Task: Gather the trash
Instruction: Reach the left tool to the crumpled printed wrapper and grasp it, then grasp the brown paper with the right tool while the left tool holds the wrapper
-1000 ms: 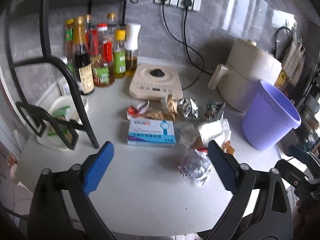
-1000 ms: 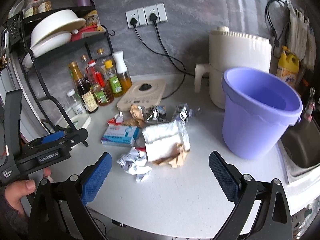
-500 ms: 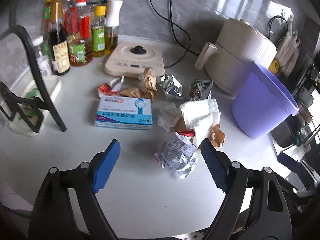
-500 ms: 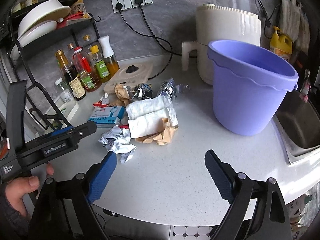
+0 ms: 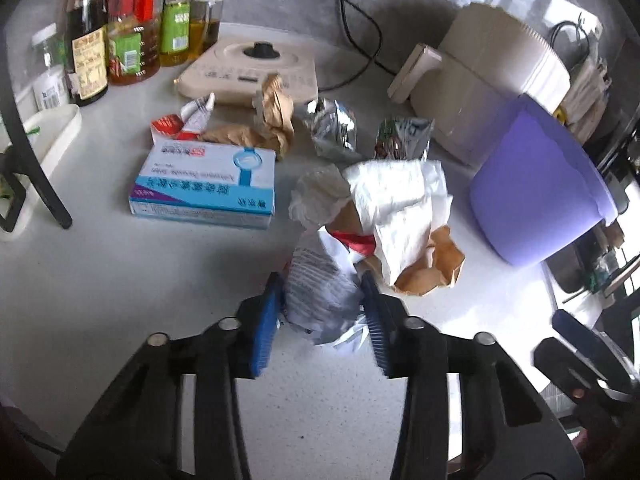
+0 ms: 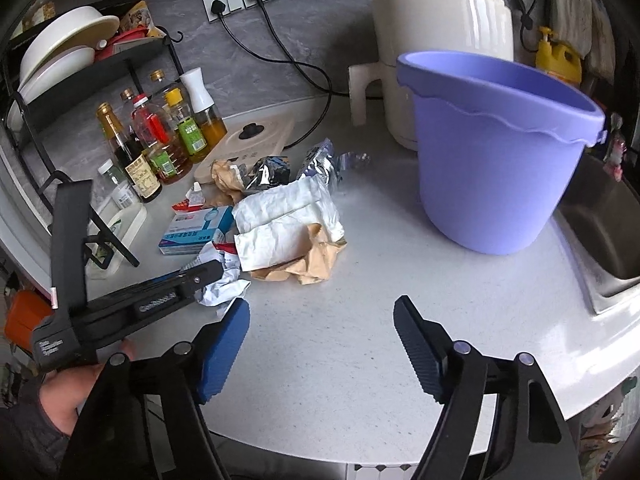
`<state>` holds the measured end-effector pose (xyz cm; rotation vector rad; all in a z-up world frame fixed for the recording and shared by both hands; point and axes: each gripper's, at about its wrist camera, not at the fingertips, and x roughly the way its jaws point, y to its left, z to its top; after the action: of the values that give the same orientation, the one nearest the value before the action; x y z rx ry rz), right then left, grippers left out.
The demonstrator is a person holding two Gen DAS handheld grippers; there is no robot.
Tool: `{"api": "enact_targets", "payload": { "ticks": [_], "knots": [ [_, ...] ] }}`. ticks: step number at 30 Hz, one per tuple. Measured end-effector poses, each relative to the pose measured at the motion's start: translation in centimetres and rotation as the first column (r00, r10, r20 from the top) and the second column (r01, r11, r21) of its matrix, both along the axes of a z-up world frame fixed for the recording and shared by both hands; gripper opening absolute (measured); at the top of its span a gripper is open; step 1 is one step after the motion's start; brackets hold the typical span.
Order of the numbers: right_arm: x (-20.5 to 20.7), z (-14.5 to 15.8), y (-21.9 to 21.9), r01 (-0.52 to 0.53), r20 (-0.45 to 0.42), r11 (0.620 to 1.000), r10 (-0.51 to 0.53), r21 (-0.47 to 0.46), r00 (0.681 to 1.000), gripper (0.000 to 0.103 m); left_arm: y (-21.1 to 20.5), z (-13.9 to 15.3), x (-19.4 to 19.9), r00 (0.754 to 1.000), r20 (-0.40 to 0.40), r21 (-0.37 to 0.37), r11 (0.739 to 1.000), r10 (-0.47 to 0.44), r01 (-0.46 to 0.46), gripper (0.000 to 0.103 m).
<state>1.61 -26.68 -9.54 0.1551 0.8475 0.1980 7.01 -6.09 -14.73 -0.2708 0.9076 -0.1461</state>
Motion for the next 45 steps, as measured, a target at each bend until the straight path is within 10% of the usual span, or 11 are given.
{"api": "enact_targets", "payload": {
  "ticks": [17,32,45],
  "knots": [
    [5.0,-1.4,2.6,-0.074,0.038,0.997,0.073,0.031,0.997,0.065,4.5,1.9,0.8,0.972,0.093,0.139,0.964,0.214,-0.225,0.035],
    [7.9,-4.1,3.3,-0.057,0.007,0.998,0.057,0.025,0.998,0.065,5.5,1.6,1.1,0.971,0.095,0.169,0.958,0.218,-0.231,0.035],
    [8.2,-5.3,4.4,-0.084,-0.016,0.996,0.084,0.023,0.996,0.012,7.1,2.6,0.2,0.975,0.111,0.168,0.964,0.190,-0.207,0.036]
  ]
}}
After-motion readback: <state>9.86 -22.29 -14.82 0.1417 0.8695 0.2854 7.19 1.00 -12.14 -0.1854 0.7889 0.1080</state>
